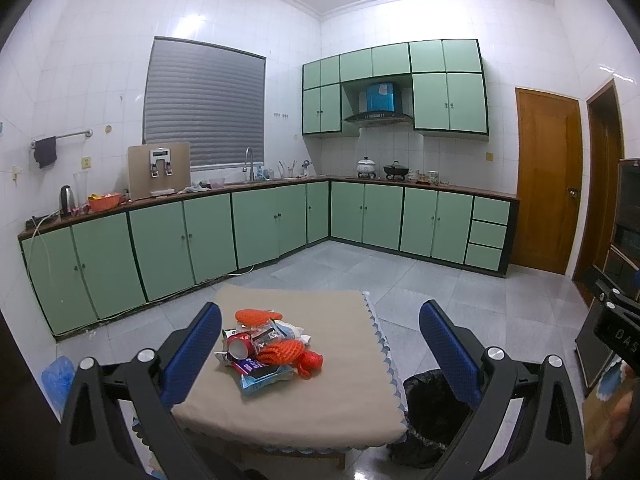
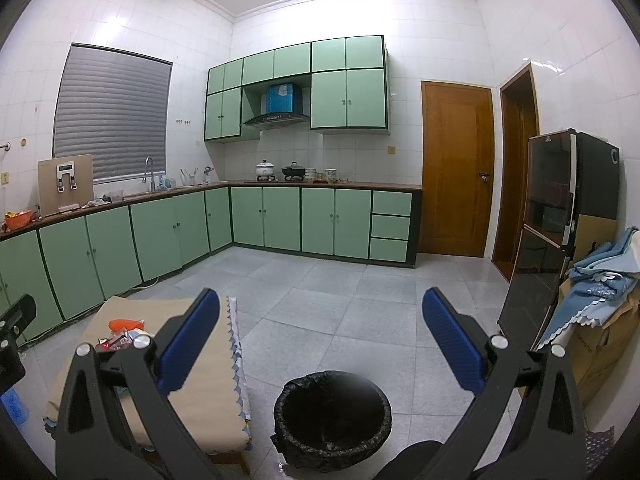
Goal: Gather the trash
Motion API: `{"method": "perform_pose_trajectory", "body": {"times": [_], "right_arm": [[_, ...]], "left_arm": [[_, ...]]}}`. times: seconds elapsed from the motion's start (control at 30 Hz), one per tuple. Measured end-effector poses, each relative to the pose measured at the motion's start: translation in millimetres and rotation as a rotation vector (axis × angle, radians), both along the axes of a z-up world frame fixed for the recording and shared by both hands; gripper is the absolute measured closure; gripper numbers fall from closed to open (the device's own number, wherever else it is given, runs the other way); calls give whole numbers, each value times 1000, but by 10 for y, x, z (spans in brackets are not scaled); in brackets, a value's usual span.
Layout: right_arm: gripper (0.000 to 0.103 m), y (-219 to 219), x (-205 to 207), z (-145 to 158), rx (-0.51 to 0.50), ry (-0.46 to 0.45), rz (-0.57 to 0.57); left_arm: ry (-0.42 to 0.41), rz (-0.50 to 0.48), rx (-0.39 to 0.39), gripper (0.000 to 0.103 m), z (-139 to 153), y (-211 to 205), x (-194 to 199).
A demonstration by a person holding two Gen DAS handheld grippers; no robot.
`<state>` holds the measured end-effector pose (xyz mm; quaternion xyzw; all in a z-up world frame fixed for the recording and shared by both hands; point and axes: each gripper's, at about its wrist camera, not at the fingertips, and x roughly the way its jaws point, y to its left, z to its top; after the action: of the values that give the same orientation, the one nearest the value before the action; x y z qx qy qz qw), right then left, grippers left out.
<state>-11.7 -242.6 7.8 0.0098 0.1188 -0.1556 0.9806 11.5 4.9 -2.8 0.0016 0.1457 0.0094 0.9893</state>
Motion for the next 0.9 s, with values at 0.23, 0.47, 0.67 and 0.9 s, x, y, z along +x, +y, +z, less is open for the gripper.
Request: {"method": "perform_pose_trajectory", "body": {"times": [0.23, 0.47, 0.67, 0.9], "right_arm": [[5, 21, 1, 3, -2, 2, 3], [5, 18, 8, 6, 0, 4, 3], [5, 22, 5, 13, 0, 7, 4], [5, 37, 7, 13, -1, 9, 5]], "left_arm": [[0, 1, -1, 6, 5, 3, 0], [0, 4, -1, 6, -1, 8, 5], [0, 5, -2, 6, -5, 18, 7], [1, 4, -2, 6, -11, 18, 6]]}}
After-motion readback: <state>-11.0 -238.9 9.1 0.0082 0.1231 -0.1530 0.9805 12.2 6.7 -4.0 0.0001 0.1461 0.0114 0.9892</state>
